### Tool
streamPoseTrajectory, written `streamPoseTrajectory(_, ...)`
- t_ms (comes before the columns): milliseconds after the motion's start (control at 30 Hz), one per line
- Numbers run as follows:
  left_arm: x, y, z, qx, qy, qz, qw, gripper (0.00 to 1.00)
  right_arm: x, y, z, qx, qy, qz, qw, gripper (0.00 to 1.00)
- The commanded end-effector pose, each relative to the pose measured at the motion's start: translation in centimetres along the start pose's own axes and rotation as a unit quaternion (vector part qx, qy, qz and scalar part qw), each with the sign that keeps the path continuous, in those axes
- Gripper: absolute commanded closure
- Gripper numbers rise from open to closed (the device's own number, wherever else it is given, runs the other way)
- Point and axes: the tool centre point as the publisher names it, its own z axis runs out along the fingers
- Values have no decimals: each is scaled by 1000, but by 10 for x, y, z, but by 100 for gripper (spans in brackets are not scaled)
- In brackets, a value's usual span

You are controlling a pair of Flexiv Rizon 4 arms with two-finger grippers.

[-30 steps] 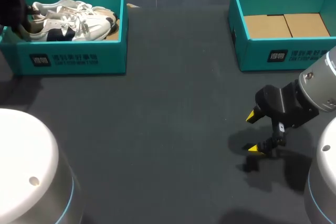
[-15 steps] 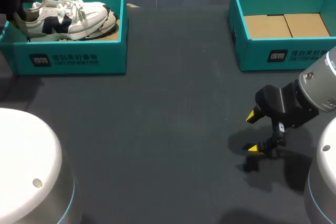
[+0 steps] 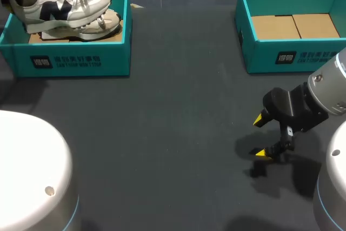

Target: Take the shoe out of the shoebox, open the shoe tongue, remove and reinsert the insole, then place the shoe into the shoebox

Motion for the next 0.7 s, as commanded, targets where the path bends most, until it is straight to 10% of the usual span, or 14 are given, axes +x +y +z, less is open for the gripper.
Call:
streamPoseTrajectory(33,4,-11,-35,-6,-1,0,1000,100,2,0,0,1,-1,0,1000,0)
streamPoseTrajectory(700,-16,-87,-108,-22,27,-11,999,100,2,0,0,1,-1,0,1000,0)
